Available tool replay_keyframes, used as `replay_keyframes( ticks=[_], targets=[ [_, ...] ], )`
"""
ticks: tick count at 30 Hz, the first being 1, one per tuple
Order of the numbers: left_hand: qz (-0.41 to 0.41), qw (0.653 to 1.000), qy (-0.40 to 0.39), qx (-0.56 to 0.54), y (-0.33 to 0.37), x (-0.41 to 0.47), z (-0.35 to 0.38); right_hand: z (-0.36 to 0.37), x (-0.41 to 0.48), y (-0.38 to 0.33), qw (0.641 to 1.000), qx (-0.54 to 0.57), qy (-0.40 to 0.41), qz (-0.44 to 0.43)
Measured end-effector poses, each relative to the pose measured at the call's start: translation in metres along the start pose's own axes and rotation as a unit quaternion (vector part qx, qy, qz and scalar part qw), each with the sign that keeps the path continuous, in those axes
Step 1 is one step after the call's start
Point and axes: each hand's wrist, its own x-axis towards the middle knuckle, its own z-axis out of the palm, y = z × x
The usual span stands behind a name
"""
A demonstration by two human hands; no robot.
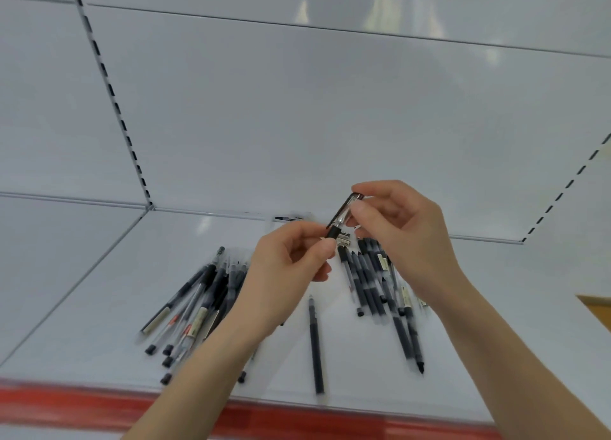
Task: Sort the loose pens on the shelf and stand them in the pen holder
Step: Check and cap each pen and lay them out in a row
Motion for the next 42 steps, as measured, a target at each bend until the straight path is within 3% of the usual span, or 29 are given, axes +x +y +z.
replay_keyframes(
  ticks=[7,17,20,23,27,30,32,35,38,42],
  targets=[
    [0.026,0.998,0.04,-0.033,0.002,-0.001,0.001,0.004,0.001,-0.003,1.0,0.008,0.007,-0.009],
    [-0.008,0.999,0.037,-0.039,-0.003,-0.006,-0.006,0.013,0.003,0.006,0.999,-0.003,-0.047,-0.012],
    [-0.023,0.998,0.024,0.052,-0.013,-0.003,-0.011,0.008,0.009,0.022,0.994,-0.044,-0.087,0.044],
    [-0.012,0.969,0.038,0.244,-0.027,-0.004,-0.016,0.0,0.016,0.046,0.982,-0.16,-0.06,0.085],
    [-0.021,0.914,-0.016,0.404,-0.04,-0.007,-0.021,-0.001,0.014,0.066,0.903,-0.397,-0.124,0.109],
    [-0.015,0.859,-0.049,0.51,-0.043,-0.006,-0.021,0.007,0.01,0.07,0.861,-0.455,-0.187,0.127],
    [-0.022,0.854,-0.062,0.516,-0.044,-0.006,-0.022,0.01,0.012,0.071,0.841,-0.479,-0.208,0.138],
    [-0.025,0.871,-0.056,0.487,-0.041,-0.001,-0.025,0.013,0.014,0.071,0.834,-0.487,-0.213,0.151],
    [0.014,0.865,-0.019,0.501,-0.039,0.018,-0.03,0.014,0.015,0.073,0.836,-0.479,-0.214,0.163],
    [0.034,0.834,-0.005,0.551,-0.047,0.058,-0.032,0.008,0.014,0.068,0.877,-0.411,-0.174,0.178]
  ],
)
